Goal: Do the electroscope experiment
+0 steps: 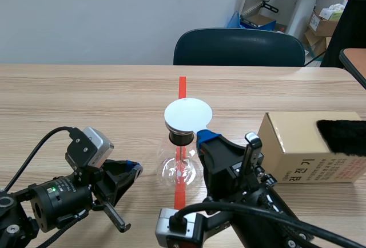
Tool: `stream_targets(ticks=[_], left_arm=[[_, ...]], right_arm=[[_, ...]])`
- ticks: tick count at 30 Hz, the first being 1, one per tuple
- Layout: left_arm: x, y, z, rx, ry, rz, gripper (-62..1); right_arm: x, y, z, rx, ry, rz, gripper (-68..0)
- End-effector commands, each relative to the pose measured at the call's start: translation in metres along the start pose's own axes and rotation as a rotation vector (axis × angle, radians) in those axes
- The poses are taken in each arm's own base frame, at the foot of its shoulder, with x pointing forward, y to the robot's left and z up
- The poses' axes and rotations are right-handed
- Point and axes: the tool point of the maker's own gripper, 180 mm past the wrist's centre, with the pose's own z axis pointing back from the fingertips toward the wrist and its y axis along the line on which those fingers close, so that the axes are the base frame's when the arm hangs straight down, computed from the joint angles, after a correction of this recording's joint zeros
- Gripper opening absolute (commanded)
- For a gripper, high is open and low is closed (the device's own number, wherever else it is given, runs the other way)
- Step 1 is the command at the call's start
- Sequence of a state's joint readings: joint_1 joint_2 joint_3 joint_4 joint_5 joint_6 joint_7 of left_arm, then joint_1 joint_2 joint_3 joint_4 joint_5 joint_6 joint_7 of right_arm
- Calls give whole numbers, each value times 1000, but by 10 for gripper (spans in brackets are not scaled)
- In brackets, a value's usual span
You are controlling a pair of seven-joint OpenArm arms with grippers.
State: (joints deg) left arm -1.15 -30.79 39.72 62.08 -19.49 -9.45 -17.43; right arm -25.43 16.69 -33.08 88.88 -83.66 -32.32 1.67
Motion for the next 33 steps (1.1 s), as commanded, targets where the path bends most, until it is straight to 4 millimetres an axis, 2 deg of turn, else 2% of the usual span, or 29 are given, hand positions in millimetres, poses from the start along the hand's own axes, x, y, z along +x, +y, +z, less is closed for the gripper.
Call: stream_targets(ticks=[1, 8, 26, 33], left_arm=[[9, 0, -3, -4, -29, 1, -582], [9, 0, -3, -4, -29, 1, -582], [9, 0, -3, -4, -29, 1, -582], [9, 0, -3, -4, -29, 1, -582]], right_arm=[[-3, -12, -3, -40, -1, 11, -665], [-10, -13, -4, -41, 38, 9, -665], [-74, -12, 11, -41, 409, 1, -665], [-92, -12, 20, -41, 520, -1, -665]])
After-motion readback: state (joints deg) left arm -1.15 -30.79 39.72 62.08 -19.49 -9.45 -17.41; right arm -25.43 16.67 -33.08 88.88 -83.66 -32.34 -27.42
